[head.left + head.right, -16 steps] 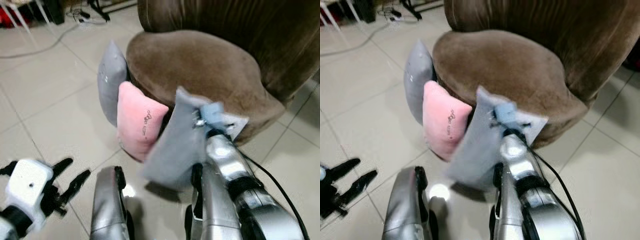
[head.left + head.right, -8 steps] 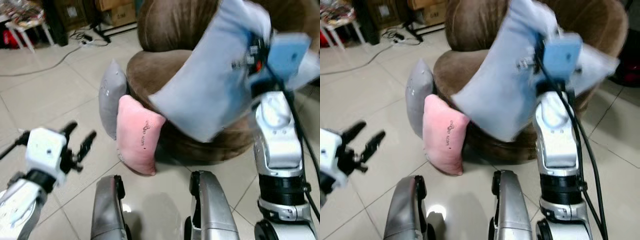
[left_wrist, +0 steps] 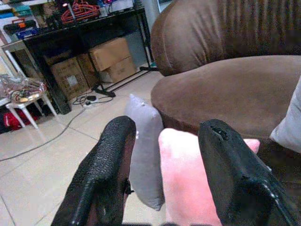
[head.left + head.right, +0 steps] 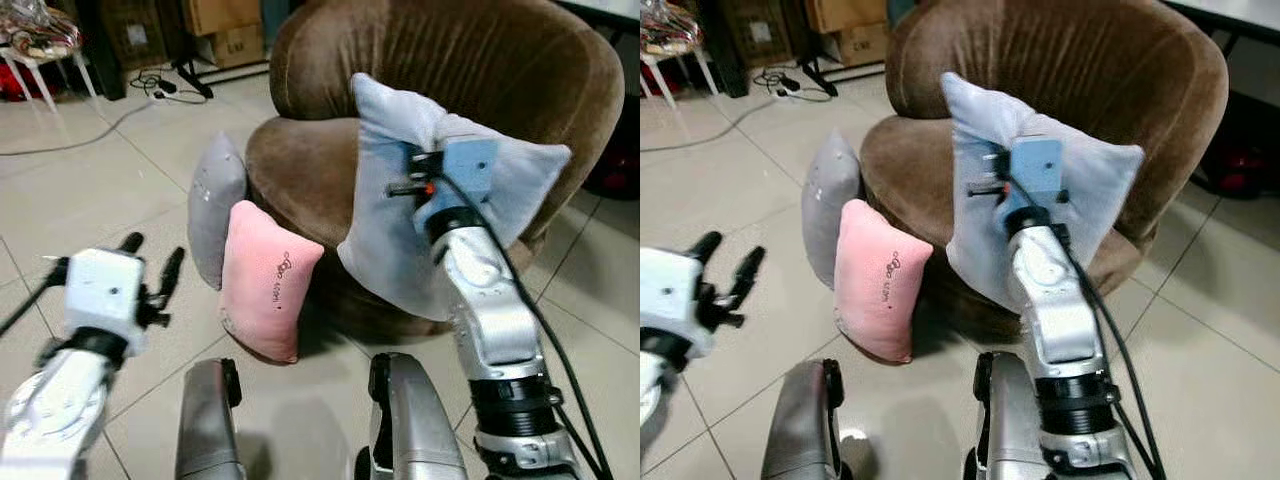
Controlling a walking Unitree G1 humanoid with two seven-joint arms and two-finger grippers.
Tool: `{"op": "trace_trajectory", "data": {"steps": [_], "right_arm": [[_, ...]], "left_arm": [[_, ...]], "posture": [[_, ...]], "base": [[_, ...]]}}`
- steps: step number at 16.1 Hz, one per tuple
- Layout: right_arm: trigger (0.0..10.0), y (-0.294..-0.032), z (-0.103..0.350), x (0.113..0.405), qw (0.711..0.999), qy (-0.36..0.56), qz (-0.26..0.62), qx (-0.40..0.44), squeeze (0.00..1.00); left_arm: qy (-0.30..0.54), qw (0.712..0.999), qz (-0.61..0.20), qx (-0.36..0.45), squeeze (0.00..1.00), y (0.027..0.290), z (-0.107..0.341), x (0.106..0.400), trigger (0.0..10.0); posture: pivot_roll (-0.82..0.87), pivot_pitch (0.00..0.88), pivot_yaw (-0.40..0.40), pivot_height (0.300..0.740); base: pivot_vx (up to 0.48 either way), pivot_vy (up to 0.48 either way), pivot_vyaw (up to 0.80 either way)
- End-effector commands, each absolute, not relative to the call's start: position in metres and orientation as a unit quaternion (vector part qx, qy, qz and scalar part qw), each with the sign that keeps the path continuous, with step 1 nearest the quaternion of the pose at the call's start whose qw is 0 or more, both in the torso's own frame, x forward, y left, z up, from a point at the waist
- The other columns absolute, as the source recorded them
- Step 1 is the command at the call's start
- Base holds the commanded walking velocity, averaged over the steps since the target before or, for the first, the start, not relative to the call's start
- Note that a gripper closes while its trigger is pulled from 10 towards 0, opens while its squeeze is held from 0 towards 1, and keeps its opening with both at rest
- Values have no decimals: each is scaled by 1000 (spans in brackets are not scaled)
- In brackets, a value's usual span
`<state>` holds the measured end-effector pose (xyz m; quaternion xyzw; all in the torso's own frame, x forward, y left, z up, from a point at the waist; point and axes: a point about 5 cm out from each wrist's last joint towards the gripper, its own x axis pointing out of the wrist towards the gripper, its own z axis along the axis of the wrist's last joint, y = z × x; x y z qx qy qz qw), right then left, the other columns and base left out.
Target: Move the pillow to the sofa from floor
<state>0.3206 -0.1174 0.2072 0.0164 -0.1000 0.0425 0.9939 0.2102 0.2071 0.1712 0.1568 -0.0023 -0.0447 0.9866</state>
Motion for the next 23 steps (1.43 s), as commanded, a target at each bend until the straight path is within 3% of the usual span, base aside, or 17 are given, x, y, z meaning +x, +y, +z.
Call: {"op": "trace_trajectory", "data": {"steps": [1, 4, 10, 18, 23], "right_arm": [[10000, -128, 206, 320, 995, -85, 22, 39, 0], [10000, -138, 198, 305, 997, -69, -1, 43, 0], [10000, -127, 207, 324, 995, -68, -7, 68, 0], [10000, -140, 196, 319, 995, -58, -46, 71, 0], [10000, -142, 193, 321, 995, -50, -63, 56, 0]], "left_arm": [[0, 985, -53, 162, 0, 201, 170, 212, 10000], [2, 982, -36, 187, 0, 210, 166, 222, 10000], [-20, 978, 32, 203, 0, 227, 178, 232, 10000], [-7, 984, -5, 177, 0, 211, 177, 250, 10000], [-11, 984, -12, 175, 0, 206, 175, 259, 10000]], "posture": [[-18, 0, -20, 525], [-57, 0, -1, 560], [8, 0, -35, 615], [-33, 0, 68, 705], [-47, 0, 67, 740]], "base": [[0, 0, 0], [0, 0, 0], [0, 0, 0], [0, 0, 0], [0, 0, 0]]}}
